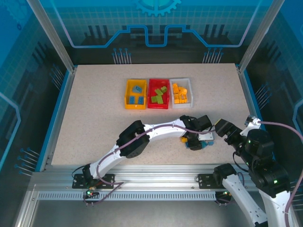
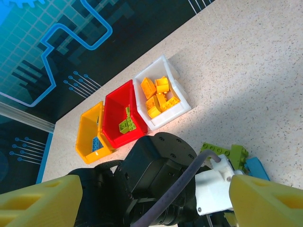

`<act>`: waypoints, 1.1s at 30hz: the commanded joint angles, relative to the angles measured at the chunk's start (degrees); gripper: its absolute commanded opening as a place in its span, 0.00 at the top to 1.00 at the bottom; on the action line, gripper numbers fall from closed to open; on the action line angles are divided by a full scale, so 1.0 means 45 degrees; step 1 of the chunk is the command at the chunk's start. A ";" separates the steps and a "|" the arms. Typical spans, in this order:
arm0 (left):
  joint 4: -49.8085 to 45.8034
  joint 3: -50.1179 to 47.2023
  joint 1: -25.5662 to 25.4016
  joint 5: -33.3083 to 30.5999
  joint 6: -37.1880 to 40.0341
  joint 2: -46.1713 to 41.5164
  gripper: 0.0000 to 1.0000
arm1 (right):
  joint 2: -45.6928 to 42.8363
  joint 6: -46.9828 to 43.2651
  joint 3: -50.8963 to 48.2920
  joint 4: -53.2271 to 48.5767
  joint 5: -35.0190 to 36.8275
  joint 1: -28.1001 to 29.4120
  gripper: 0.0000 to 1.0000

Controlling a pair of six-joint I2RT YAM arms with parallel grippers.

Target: Sort the legos into containers by color

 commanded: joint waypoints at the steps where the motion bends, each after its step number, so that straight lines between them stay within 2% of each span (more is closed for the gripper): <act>1: 0.0015 -0.0428 -0.0037 -0.0072 -0.0121 -0.0059 0.56 | 0.0063 0.0235 -0.0207 0.0053 -0.0154 -0.0029 0.18; 4: 0.0359 -0.0706 -0.0057 -0.0124 -0.0237 -0.0345 0.61 | 0.0098 0.0175 -0.0186 0.0083 -0.0142 -0.0013 0.18; 11: 0.1089 -0.1143 0.0050 -0.0014 -0.1015 -0.1562 0.65 | 0.0396 -0.0111 -0.0102 0.0179 -0.0282 -0.0019 0.19; 20: 0.3248 -0.3191 0.0853 0.1225 -0.3167 -0.4491 0.66 | 0.0967 -0.0920 0.0430 0.0698 -0.0328 -0.0035 0.20; 23: 0.3913 -0.4165 0.1579 0.1342 -0.4300 -0.5639 0.66 | 0.1214 -0.1471 0.0549 0.1351 -0.0910 -0.0027 0.20; 27: 0.4762 -0.5941 0.3213 0.1663 -0.5917 -0.7332 0.65 | 0.1796 -0.2326 0.0369 0.3005 -0.2703 -0.0027 0.20; 31: 0.4723 -0.7098 0.4893 0.1260 -0.6731 -0.8591 0.66 | 0.3631 -0.3104 0.0056 0.4569 -0.5526 0.0031 0.21; 33: 0.4377 -0.7390 0.5692 0.0738 -0.6853 -0.8910 0.66 | 0.4840 -0.3518 0.0025 0.5176 -0.5992 0.0667 0.22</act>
